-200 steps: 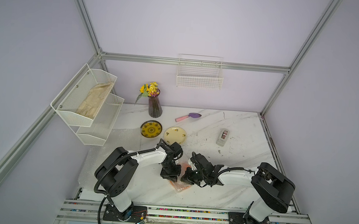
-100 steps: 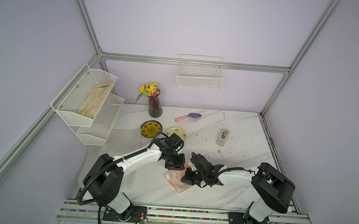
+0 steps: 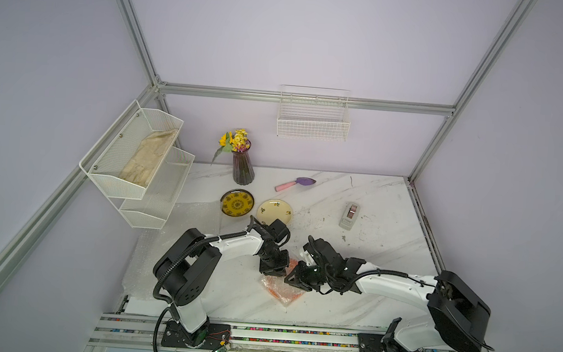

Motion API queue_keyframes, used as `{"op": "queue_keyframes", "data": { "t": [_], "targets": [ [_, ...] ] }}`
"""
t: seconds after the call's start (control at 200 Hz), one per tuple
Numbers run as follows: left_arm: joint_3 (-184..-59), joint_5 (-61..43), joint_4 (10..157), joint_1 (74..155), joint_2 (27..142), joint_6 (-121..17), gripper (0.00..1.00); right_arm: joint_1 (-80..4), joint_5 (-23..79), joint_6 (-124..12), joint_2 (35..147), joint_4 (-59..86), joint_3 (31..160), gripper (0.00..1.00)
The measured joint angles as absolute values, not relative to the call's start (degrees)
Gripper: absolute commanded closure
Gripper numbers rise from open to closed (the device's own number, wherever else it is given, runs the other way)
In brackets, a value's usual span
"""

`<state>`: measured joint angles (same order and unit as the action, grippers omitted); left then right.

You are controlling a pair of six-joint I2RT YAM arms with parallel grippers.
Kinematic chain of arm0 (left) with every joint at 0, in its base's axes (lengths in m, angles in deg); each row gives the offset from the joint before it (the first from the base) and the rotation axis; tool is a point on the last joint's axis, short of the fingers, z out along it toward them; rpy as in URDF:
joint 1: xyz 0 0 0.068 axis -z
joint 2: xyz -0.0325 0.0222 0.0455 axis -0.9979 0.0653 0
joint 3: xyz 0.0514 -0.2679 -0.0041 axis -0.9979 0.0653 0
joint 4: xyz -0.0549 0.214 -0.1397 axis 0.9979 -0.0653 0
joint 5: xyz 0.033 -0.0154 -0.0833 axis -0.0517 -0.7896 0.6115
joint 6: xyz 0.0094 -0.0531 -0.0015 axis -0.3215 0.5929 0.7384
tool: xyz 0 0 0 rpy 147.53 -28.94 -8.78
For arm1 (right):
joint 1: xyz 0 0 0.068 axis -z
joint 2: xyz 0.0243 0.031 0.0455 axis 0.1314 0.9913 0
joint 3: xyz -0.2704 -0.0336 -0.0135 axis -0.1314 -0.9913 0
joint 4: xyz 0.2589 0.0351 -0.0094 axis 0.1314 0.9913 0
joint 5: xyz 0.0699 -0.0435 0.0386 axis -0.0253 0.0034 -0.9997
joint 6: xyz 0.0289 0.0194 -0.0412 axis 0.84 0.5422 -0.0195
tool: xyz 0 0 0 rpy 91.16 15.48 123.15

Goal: Wrap dinner plates in bubble wrap
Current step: Wrap the plate in the bubble wrap.

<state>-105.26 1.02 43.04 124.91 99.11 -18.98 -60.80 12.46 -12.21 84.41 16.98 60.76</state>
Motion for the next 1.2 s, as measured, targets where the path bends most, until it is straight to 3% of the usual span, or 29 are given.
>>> {"op": "queue_keyframes", "data": {
  "t": [0.19, 0.5, 0.795, 0.88, 1.0, 1.2],
  "targets": [
    [-105.2, 1.0, 43.0, 124.9, 99.1, -19.1, 0.84, -58.5, 13.6, -11.6, 83.3, 21.1, 63.4, 0.89],
    [-104.9, 1.1, 43.4, 124.9, 99.0, -19.1, 0.84, -59.8, 11.5, -7.7, 94.2, 14.2, 58.9, 0.88],
    [-106.6, 0.1, 37.0, 125.0, 95.0, -20.3, 0.69, -60.4, 12.0, -9.6, 94.0, 14.1, 59.1, 0.82],
    [-109.3, 0.4, 34.1, 125.3, 93.5, -20.9, 0.66, -60.5, 12.4, -9.6, 93.9, 14.0, 59.1, 0.86],
    [-112.1, 0.9, 32.0, 126.2, 93.0, -22.2, 0.60, -60.6, 13.1, -9.3, 93.9, 14.0, 58.9, 1.00],
    [-111.7, 1.9, 29.2, 129.1, 94.8, -24.7, 0.58, -60.6, 13.7, -8.9, 93.9, 13.7, 58.7, 1.00]
  ]
}}
